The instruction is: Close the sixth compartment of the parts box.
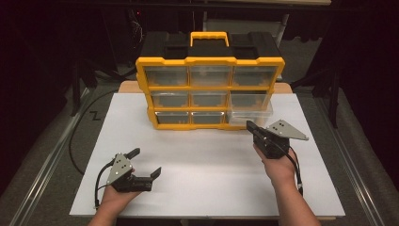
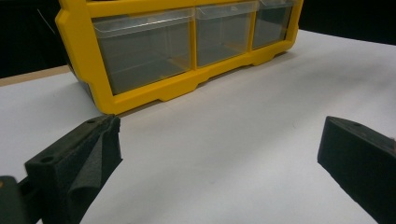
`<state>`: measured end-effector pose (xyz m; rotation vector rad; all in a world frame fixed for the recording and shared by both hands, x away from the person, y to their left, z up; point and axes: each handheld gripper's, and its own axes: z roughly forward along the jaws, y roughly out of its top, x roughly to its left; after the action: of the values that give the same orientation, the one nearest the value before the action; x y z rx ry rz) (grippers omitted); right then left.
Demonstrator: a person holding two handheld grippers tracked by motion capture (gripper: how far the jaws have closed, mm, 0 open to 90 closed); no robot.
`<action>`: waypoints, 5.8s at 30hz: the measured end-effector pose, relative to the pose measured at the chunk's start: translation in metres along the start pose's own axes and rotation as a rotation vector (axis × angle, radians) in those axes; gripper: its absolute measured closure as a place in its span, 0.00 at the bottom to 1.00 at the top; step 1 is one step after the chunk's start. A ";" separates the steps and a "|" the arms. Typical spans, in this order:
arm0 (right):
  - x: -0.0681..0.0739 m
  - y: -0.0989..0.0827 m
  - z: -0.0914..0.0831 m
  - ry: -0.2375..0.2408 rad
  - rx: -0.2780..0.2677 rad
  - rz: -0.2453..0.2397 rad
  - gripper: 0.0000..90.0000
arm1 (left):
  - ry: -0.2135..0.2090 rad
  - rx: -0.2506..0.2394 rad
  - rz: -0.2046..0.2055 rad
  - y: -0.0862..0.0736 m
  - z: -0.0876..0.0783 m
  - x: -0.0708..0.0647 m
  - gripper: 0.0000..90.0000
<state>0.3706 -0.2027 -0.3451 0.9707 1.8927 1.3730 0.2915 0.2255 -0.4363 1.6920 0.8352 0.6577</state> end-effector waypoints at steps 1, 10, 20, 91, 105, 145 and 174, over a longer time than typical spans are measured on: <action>0.000 0.001 0.000 -0.002 0.000 0.001 1.00 | -0.001 0.000 0.001 0.000 0.000 0.000 0.00; -0.001 0.003 -0.001 -0.015 -0.010 0.001 1.00 | -0.001 -0.003 -0.001 0.000 0.000 0.000 0.00; -0.002 0.010 -0.002 -0.026 -0.023 -0.004 1.00 | -0.001 -0.005 -0.001 0.000 0.000 0.000 0.00; -0.020 0.021 0.034 -0.109 0.019 0.001 1.00 | -0.007 -0.012 -0.010 0.000 -0.003 0.003 0.00; -0.027 0.024 0.049 -0.137 0.038 0.004 1.00 | -0.002 -0.015 -0.012 0.000 -0.005 0.004 0.00; -0.031 0.033 0.060 -0.127 0.076 -0.008 0.81 | -0.004 -0.023 -0.016 0.000 -0.005 0.003 0.00; -0.008 -0.009 0.013 0.007 0.076 0.013 0.01 | -0.002 -0.014 -0.009 0.000 -0.005 0.002 0.00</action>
<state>0.3838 -0.2045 -0.3575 1.0181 1.9595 1.3219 0.2888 0.2299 -0.4351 1.6755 0.8344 0.6536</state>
